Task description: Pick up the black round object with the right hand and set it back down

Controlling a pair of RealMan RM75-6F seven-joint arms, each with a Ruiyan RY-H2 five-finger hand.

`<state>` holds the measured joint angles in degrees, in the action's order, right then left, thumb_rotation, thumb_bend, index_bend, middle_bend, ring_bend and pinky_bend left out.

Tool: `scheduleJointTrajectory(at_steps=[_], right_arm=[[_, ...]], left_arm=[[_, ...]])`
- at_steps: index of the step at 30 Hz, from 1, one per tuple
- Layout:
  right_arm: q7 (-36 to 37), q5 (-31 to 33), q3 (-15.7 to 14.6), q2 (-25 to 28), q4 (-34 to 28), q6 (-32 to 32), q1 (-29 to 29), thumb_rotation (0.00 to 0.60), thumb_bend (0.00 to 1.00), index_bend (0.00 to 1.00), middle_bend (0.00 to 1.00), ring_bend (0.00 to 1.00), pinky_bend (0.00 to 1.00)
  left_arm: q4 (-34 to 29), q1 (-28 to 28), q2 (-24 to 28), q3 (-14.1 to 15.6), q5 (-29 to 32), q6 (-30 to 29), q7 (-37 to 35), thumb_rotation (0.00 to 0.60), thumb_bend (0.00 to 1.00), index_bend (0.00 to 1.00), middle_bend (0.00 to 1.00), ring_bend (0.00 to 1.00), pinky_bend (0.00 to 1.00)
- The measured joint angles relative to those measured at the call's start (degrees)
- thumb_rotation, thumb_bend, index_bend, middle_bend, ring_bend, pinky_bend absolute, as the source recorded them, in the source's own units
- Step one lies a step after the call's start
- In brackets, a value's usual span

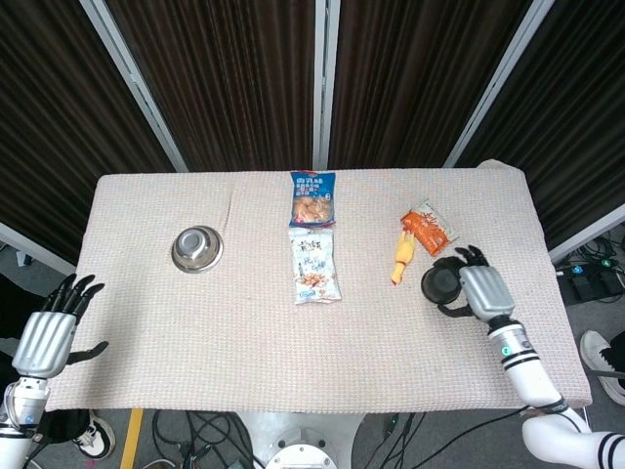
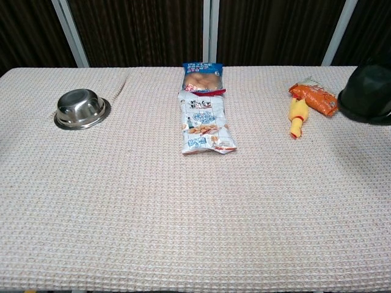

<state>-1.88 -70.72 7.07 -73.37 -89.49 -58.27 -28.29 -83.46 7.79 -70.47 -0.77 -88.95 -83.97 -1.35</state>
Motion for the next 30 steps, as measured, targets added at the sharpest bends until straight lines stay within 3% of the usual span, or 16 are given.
scheduleJointTrajectory(at_steps=[4,10,24,30], right_arm=[[-2.0,-2.1,-1.9,-7.0,4.8,0.9,-0.6,0.600,0.16,0.39,0.47,0.09,0.00],[-3.1,-4.0,-3.8,-12.6,11.6,1.3,-0.7,0.600,0.16,0.38,0.47,0.09,0.00],[-1.2,-4.8,-3.8,-15.0,14.3,1.7,-0.4,0.600,0.13,0.36,0.45,0.09,0.00],[0.3,-4.6,-3.8,-14.4,14.3,3.3,-0.5,0.600,0.01,0.19,0.30,0.01,0.00]], left_arm=[[0.7,-0.5,0.2,0.3,0.4,-0.1,-0.8,0.600,0.06,0.14,0.08,0.00,0.18],[1.8,-0.5,-0.1,0.2,0.5,0.0,-2.1,0.600,0.06,0.14,0.08,0.00,0.18],[2.7,-0.6,-0.2,0.2,0.6,-0.1,-3.2,0.600,0.06,0.14,0.08,0.00,0.18],[2.8,-0.6,-0.2,0.2,0.5,-0.1,-3.3,0.600,0.06,0.14,0.08,0.00,0.18]])
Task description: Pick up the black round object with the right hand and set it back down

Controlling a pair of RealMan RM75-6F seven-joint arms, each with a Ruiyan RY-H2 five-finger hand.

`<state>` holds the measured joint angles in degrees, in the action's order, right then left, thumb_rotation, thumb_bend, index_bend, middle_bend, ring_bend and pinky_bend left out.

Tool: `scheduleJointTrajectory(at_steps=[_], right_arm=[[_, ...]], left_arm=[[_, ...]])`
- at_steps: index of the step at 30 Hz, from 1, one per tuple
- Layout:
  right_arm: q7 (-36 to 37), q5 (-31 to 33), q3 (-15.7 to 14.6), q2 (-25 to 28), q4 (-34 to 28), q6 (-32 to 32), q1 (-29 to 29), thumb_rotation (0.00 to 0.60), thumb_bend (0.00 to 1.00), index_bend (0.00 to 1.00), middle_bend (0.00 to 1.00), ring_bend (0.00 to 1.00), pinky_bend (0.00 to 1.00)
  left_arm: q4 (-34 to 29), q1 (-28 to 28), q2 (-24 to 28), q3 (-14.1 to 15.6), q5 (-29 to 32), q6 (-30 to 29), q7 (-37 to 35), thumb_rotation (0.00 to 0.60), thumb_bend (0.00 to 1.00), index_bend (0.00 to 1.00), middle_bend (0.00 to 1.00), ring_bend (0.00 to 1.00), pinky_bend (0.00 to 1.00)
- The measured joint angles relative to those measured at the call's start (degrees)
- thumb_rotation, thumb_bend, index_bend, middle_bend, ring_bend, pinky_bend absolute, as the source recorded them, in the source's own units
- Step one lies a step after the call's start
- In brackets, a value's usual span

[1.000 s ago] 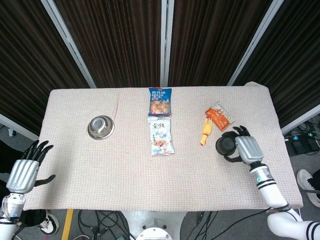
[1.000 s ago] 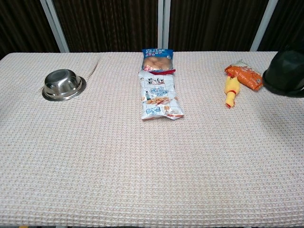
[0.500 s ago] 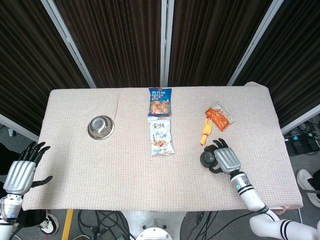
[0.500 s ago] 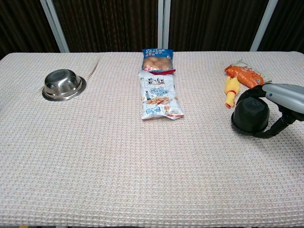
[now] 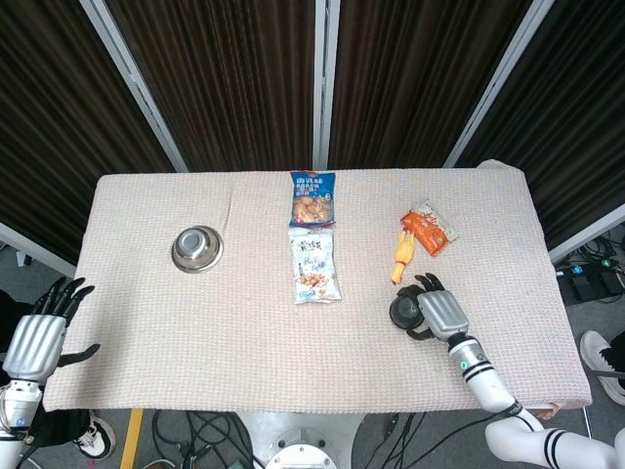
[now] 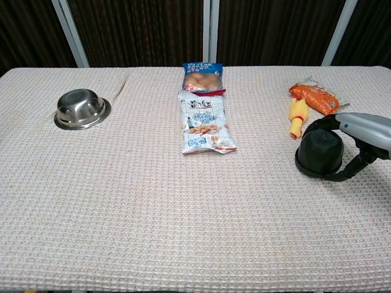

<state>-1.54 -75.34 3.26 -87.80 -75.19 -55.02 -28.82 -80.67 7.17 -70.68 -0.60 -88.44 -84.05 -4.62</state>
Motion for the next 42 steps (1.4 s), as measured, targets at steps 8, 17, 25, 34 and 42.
scheduleJointTrajectory(at_steps=[8,17,25,34,42], right_arm=[[0.7,0.7,-0.2,1.4,-1.1,1.8,-0.2,0.600,0.00,0.09,0.16,0.00,0.00],[0.9,-0.8,0.2,3.3,-3.9,-1.1,0.7,0.600,0.00,0.08,0.20,0.00,0.00],[0.2,-0.2,0.8,2.3,-4.0,-2.0,1.0,0.600,0.00,0.16,0.34,0.00,0.00],[-0.1,-0.9,1.4,2.0,-4.4,-4.1,1.4,0.600,0.05,0.24,0.43,0.02,0.00],[1.2,-2.1,2.6,4.1,-7.5,-6.9,1.8,0.600,0.05,0.24,0.44,0.02,0.00]], left_arm=[[0.1,-0.1,0.0,0.0,0.0,-0.1,0.0,0.600,0.06,0.14,0.08,0.00,0.18],[-0.5,0.0,0.3,-0.2,-0.2,-0.4,0.2,0.600,0.06,0.14,0.08,0.00,0.18],[-0.6,0.0,0.4,-0.2,-0.1,-0.3,0.3,0.600,0.06,0.14,0.08,0.00,0.18],[-0.6,-0.1,0.5,-0.2,-0.2,-0.5,0.1,0.600,0.06,0.14,0.08,0.00,0.18],[-1.3,0.0,0.9,-0.2,-0.5,-0.6,0.6,0.600,0.06,0.14,0.08,0.00,0.18]])
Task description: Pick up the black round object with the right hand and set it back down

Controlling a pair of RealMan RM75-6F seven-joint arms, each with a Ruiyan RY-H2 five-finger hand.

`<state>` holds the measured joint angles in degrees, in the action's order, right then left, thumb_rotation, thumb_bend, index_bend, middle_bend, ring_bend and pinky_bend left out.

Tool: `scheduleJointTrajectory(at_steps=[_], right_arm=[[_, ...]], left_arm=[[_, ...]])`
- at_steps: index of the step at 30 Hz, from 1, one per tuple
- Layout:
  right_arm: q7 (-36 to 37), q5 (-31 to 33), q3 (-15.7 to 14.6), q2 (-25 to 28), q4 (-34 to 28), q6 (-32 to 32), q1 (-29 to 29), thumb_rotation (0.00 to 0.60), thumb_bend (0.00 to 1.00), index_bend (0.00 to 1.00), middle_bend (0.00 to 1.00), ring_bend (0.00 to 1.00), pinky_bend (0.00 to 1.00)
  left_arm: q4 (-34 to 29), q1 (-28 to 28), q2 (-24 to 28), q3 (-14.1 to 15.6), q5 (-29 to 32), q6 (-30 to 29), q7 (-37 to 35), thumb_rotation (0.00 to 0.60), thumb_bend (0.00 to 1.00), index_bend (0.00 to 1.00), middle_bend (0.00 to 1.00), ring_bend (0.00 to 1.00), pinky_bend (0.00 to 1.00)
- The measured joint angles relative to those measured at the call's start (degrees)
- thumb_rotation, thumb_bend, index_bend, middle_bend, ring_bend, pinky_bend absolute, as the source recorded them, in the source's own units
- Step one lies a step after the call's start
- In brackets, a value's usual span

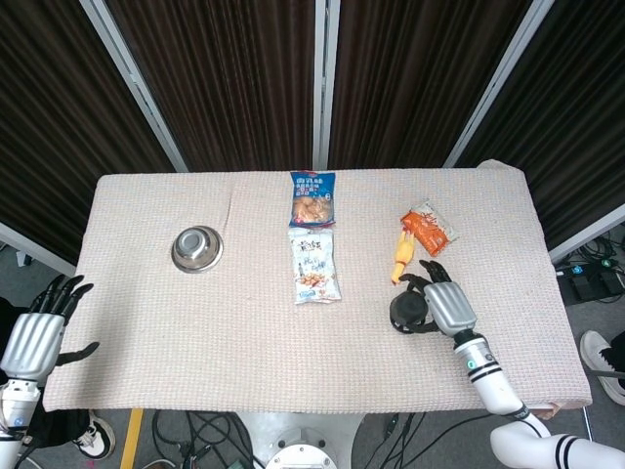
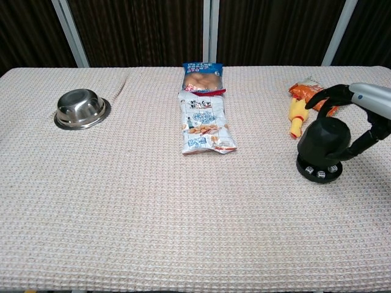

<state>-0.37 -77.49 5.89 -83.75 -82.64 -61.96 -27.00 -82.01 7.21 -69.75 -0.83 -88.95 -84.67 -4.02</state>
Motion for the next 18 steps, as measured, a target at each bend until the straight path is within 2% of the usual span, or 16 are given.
scheduleJointTrajectory(at_steps=[6,14,16,18], right_arm=[[0.4,1.4,0.9,3.9,-0.9,-1.4,1.3,0.600,0.05,0.24,0.44,0.02,0.00],[3.2,4.8,0.7,6.1,2.8,-0.7,3.9,0.600,0.06,0.24,0.43,0.02,0.00],[4.0,4.6,0.3,6.2,3.5,0.1,4.0,0.600,0.04,0.20,0.37,0.01,0.00],[4.7,4.3,-0.1,6.4,3.6,1.2,3.8,0.600,0.01,0.08,0.21,0.00,0.00]], left_arm=[[-0.8,0.1,0.3,-0.2,-0.2,-0.2,0.4,0.600,0.06,0.14,0.08,0.00,0.18],[-1.2,0.4,0.3,-0.1,-0.3,0.2,1.1,0.600,0.06,0.14,0.08,0.00,0.18],[-1.3,0.4,0.3,-0.1,-0.3,0.2,1.3,0.600,0.06,0.14,0.08,0.00,0.18],[-1.4,0.4,0.3,-0.1,-0.3,0.2,1.5,0.600,0.06,0.14,0.08,0.00,0.18]])
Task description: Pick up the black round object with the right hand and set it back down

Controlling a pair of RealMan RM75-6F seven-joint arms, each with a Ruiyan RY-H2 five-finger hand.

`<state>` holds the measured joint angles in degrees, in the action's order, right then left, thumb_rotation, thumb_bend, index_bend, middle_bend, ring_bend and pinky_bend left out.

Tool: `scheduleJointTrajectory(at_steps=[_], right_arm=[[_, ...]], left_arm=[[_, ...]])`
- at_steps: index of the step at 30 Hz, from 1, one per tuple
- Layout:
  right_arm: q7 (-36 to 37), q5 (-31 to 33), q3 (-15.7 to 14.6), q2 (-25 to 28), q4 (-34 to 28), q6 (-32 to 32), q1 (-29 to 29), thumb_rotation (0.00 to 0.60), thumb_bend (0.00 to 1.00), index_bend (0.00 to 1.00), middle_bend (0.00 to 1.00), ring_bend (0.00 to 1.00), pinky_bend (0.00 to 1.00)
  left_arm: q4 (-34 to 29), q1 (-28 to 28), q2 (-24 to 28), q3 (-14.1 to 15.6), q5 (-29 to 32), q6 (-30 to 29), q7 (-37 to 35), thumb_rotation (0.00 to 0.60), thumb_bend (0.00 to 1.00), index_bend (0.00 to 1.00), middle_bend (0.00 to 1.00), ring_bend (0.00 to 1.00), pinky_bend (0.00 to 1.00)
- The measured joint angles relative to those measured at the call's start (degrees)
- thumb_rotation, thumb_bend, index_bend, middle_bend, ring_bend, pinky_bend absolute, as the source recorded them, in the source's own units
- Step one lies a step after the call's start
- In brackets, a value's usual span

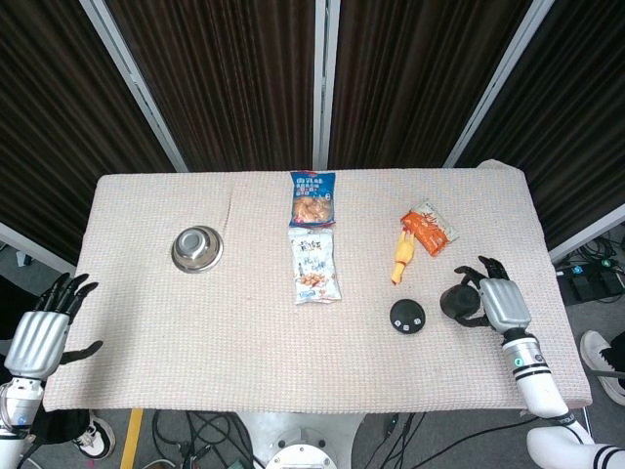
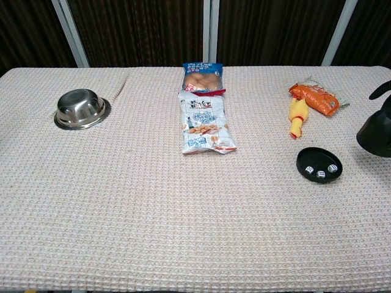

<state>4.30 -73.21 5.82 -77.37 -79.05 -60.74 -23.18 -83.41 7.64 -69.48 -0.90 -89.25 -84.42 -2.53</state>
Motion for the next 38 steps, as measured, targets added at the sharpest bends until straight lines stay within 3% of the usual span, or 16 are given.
scheduleJointTrajectory(at_steps=[2,4,12,19,24,31,38], right_arm=[[1.3,-0.3,-0.5,0.5,-0.1,2.0,-0.3,0.600,0.00,0.00,0.06,0.00,0.00],[2.8,-1.0,-0.9,1.1,0.0,3.4,-0.6,0.600,0.00,0.00,0.01,0.00,0.00],[3.3,-2.2,-0.7,2.8,-1.0,0.9,0.0,0.600,0.00,0.00,0.00,0.00,0.00],[5.1,-6.5,0.4,5.7,-4.1,-5.7,1.2,0.600,0.00,0.00,0.00,0.00,0.00],[-1.5,-9.2,0.1,7.2,-5.4,-10.8,2.8,0.600,0.00,0.00,0.00,0.00,0.00],[-19.7,-10.2,-0.5,8.7,-9.3,-19.8,7.0,0.600,0.03,0.00,0.00,0.00,0.00],[-18.5,-10.3,-1.2,8.0,-8.6,-20.9,9.1,0.600,0.03,0.00,0.00,0.00,0.00]], left_arm=[[0.0,0.0,0.0,0.0,0.1,0.0,0.1,0.600,0.06,0.14,0.08,0.00,0.18],[-0.1,-0.1,0.2,0.1,0.1,0.0,0.2,0.600,0.06,0.14,0.08,0.00,0.18],[-0.3,-0.2,0.3,0.0,0.0,-0.5,0.1,0.600,0.06,0.14,0.08,0.00,0.18],[-1.1,-0.2,0.7,-0.4,0.0,-1.0,0.3,0.600,0.06,0.14,0.08,0.00,0.18],[-1.8,-0.2,1.5,-0.9,0.4,-1.2,0.6,0.600,0.06,0.14,0.08,0.00,0.18],[-1.7,0.1,1.2,-1.3,0.0,-1.7,0.4,0.600,0.06,0.14,0.08,0.00,0.18],[-1.4,-0.1,1.1,-1.3,0.2,-2.0,0.5,0.600,0.06,0.14,0.08,0.00,0.18]])
